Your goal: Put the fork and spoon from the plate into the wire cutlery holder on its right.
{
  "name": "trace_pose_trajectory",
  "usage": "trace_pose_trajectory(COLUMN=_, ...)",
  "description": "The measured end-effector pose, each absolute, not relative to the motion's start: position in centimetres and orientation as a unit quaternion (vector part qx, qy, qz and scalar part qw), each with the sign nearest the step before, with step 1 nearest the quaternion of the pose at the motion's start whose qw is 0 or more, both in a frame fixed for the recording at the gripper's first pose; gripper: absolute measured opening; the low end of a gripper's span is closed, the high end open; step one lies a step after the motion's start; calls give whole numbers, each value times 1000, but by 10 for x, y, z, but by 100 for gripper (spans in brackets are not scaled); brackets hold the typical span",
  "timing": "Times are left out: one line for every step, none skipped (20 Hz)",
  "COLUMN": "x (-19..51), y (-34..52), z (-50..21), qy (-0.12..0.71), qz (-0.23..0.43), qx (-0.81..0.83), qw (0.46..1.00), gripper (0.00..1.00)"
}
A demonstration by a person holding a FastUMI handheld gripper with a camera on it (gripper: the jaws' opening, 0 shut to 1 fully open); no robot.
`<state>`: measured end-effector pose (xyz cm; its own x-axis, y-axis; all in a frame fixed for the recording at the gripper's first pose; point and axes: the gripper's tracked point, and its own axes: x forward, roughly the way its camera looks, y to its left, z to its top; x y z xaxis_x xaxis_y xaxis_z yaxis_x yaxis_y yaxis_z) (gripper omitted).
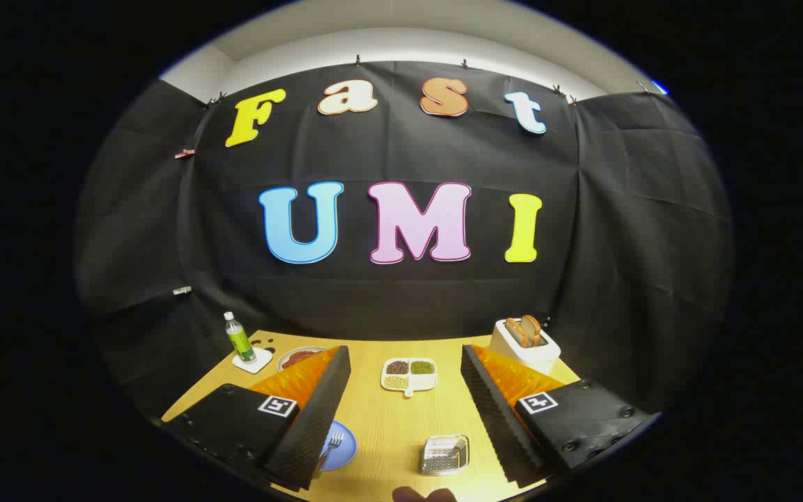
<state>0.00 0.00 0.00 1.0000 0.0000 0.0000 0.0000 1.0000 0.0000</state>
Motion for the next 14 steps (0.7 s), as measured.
trace_pose_trajectory(x=1, y=-2, z=0, qy=0, qz=-3, qx=0, qw=1000, gripper=99)
trace_pose_trajectory(x=2, y=-3, z=-1, qy=1, qz=-6, qx=1, qw=1000, gripper=99)
trace_pose_trajectory(x=3, y=-3, z=-3, qy=5, qz=-7, qx=2, qw=1000, gripper=99)
trace_pose_trajectory(x=3, y=-3, z=-6, qy=9, qz=-7, qx=3, qw=1000, gripper=99)
trace_pose_trajectory(x=4, y=-3, z=-8, qy=12, qz=-8, qx=4, qw=1000, gripper=99)
trace_pose_trajectory(x=4, y=-3, z=-9, qy=13, qz=-8, qx=5, qw=1000, gripper=99)
trace_pose_trajectory(x=5, y=-2, z=-8, qy=7, qz=-8, qx=3, qw=1000, gripper=99)
trace_pose_trajectory(x=6, y=-4, z=-8, qy=4, qz=-11, qx=2, qw=1000, gripper=99)
trace_pose_trajectory(x=7, y=-4, z=-11, qy=7, qz=-12, qx=0, qw=1000, gripper=99)
trace_pose_trajectory(x=8, y=-3, z=-14, qy=9, qz=-12, qx=1, qw=1000, gripper=99)
trace_pose_trajectory(x=8, y=-1, z=-16, qy=9, qz=-11, qx=1, qw=1000, gripper=99)
trace_pose_trajectory(x=9, y=0, z=-17, qy=11, qz=-10, qx=0, qw=1000, gripper=99)
trace_pose_trajectory(x=10, y=1, z=-19, qy=12, qz=-9, qx=-2, qw=1000, gripper=99)
trace_pose_trajectory(x=11, y=2, z=-21, qy=14, qz=-8, qx=-2, qw=1000, gripper=99)
